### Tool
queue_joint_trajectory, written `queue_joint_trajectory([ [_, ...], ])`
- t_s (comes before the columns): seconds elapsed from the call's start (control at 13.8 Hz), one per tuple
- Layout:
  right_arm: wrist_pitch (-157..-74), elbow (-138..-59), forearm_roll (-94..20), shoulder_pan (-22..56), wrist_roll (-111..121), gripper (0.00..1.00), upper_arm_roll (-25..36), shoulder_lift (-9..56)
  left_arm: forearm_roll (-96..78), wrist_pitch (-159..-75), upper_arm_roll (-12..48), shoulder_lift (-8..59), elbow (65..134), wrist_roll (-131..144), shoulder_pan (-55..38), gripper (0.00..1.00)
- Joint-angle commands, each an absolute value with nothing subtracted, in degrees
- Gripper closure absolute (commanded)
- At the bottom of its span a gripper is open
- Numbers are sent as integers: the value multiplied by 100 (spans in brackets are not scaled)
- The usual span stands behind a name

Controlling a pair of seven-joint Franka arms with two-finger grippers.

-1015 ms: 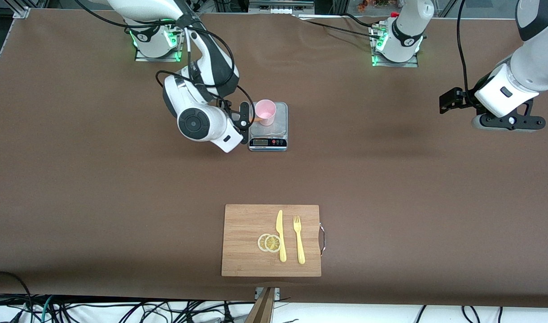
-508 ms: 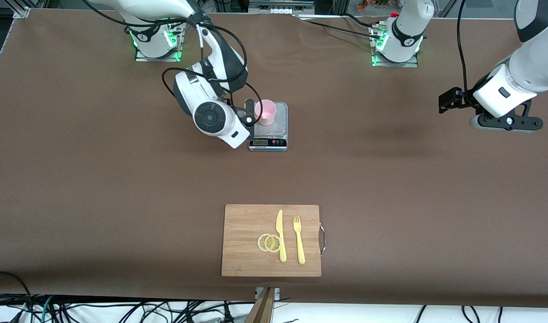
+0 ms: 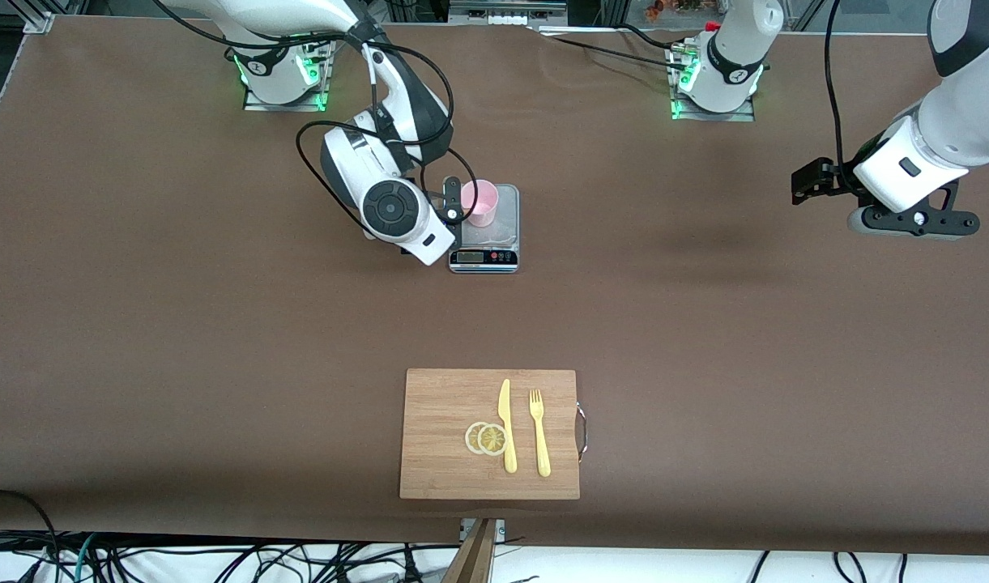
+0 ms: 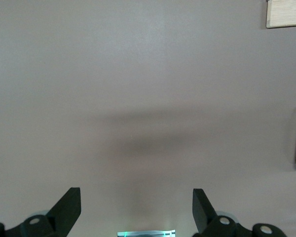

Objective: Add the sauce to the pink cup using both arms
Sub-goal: 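Tilt the bottle nozzle over the pink cup and squeeze sauce in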

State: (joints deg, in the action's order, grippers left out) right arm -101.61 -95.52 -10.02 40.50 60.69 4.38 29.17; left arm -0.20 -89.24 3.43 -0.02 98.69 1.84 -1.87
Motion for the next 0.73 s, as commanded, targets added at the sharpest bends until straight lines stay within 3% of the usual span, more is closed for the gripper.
queue_joint_trajectory([
  [0.0,-10134,-9571,-870,4175,5977,100,457,2883,0,-8886,369,-18,9870,70,-158,1],
  [0.65,-9879,-9484,-361,4298,5749,100,466,2865,-9,-8886,369,-18,9870,70,-158,1],
])
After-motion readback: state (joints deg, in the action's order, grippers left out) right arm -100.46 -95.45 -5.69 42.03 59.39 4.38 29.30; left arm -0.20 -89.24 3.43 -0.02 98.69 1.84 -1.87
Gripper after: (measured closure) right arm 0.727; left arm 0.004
